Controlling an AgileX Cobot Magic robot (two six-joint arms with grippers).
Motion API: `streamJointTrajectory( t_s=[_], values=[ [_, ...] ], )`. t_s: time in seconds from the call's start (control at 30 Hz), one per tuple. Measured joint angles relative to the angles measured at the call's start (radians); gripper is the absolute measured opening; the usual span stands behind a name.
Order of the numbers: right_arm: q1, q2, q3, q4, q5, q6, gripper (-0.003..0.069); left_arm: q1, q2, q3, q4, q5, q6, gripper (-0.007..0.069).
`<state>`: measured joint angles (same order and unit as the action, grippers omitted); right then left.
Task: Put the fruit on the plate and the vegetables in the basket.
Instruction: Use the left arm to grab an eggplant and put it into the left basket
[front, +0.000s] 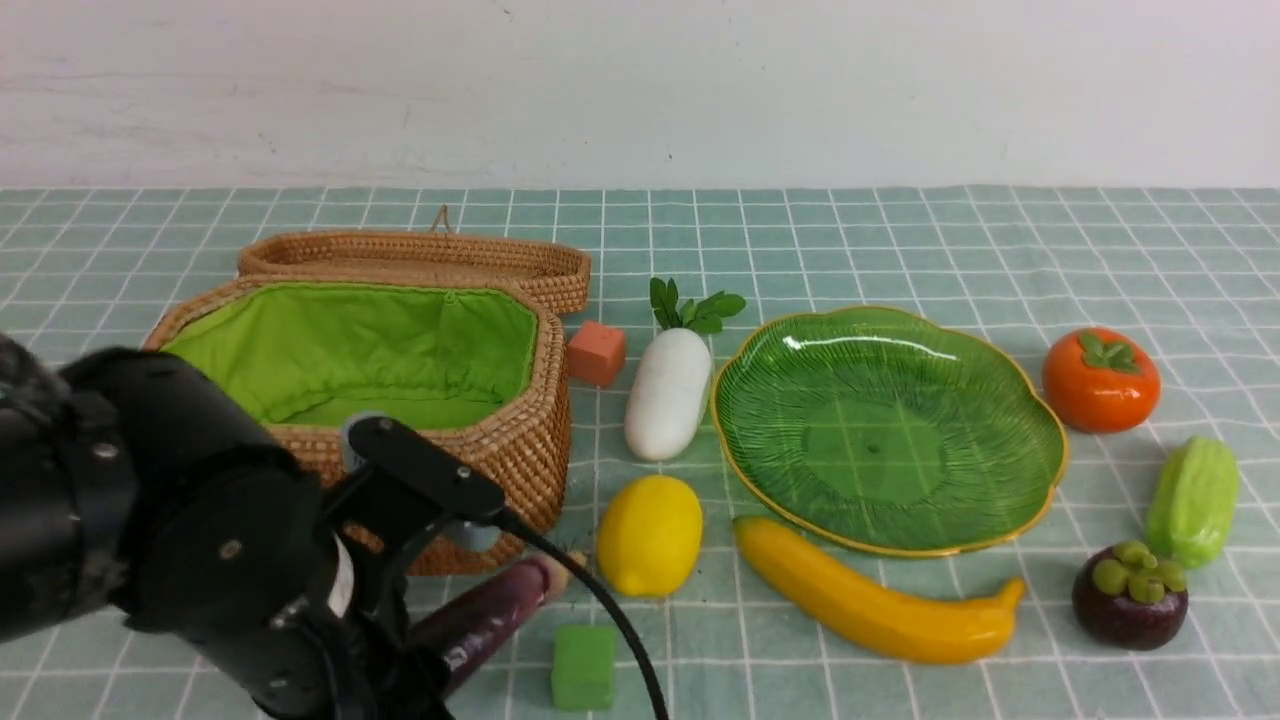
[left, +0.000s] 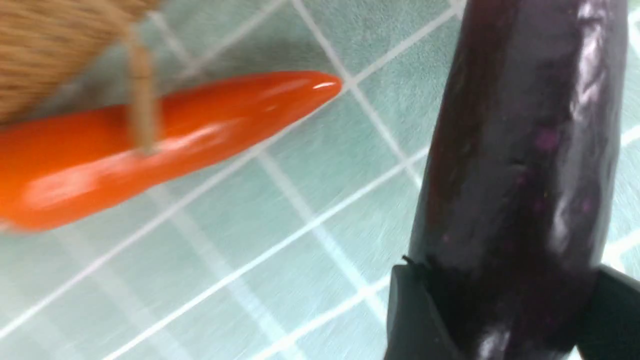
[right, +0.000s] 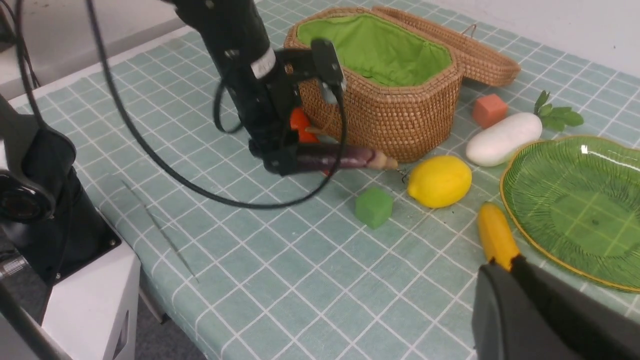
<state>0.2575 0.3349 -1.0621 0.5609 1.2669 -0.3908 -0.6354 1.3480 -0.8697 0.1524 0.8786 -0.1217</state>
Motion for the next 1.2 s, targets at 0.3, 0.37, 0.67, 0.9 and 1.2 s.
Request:
streamJointTrajectory(
  t_s=[0.3,0.37,0.67,0.9,1.2],
  values=[
    [0.0,0.0,0.0,0.0,-0.185,-0.007,0.0031,0.014,-0.193,-0.149,0.396,0.072,0.274,0.0384],
    [0.0,0.0,0.0,0.0,-0.226,-0.018,0.0031,0.039,-0.178,-0.152,0.452,0.009,0.318,0.0384],
    [0.0,0.0,0.0,0.0,-0.274,-0.036,0.004,0.237,0.031,-0.153,0.573,-0.226,0.381,0.0384],
    [0.0,0.0,0.0,0.0,-0.274,-0.048,0.0049,0.251,0.061,-0.153,0.598,-0.253,0.384,0.0409],
    [0.0,0.0,0.0,0.0,-0.274,-0.048,0.0057,0.251,0.058,-0.153,0.599,-0.257,0.384,0.0584]
  ],
)
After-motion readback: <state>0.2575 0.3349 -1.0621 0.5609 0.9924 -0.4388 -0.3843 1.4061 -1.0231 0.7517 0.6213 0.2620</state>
